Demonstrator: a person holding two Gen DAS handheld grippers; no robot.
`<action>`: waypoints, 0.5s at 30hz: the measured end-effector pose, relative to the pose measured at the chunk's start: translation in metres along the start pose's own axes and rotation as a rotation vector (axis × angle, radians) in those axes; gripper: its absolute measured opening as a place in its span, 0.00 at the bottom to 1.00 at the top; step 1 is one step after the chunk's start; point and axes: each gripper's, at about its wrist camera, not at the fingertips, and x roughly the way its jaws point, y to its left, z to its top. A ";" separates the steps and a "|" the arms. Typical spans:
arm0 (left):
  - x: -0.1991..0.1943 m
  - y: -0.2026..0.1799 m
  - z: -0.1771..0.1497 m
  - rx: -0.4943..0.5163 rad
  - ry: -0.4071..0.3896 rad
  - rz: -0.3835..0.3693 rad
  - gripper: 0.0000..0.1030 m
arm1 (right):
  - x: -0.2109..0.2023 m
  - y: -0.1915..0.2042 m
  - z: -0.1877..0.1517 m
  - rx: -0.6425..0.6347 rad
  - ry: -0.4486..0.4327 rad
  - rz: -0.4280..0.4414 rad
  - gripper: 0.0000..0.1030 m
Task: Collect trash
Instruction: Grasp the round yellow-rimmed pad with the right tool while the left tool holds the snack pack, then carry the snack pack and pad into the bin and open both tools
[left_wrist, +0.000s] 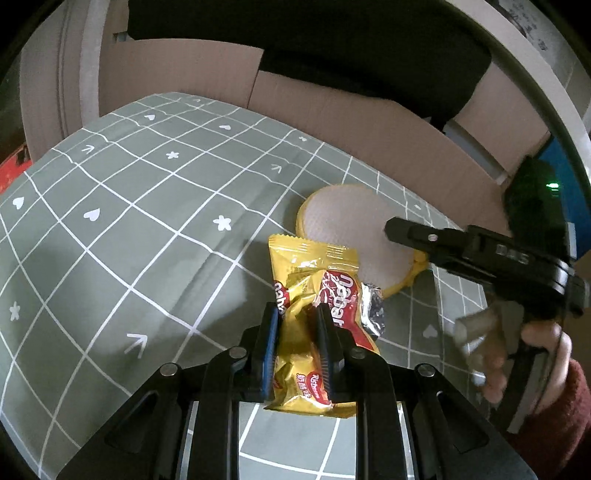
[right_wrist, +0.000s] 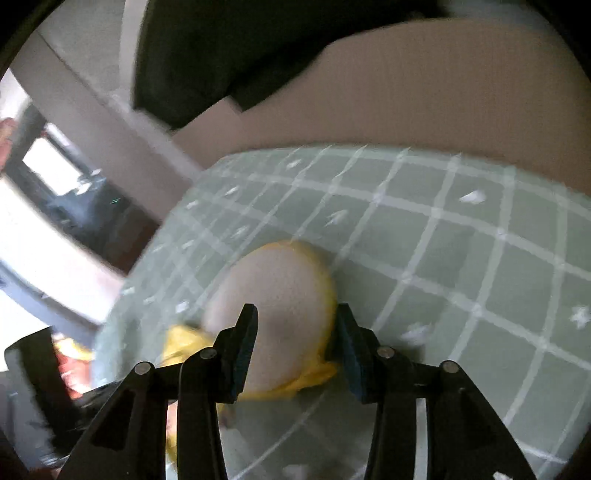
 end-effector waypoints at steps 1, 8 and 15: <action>0.000 0.000 0.000 -0.001 -0.002 0.000 0.20 | -0.003 0.006 -0.001 -0.020 -0.005 0.012 0.36; -0.005 0.003 -0.002 -0.018 -0.017 0.004 0.20 | -0.006 0.046 -0.005 -0.135 0.000 0.044 0.16; -0.035 -0.018 -0.007 0.040 -0.105 0.047 0.19 | -0.044 0.072 -0.021 -0.240 -0.091 -0.121 0.14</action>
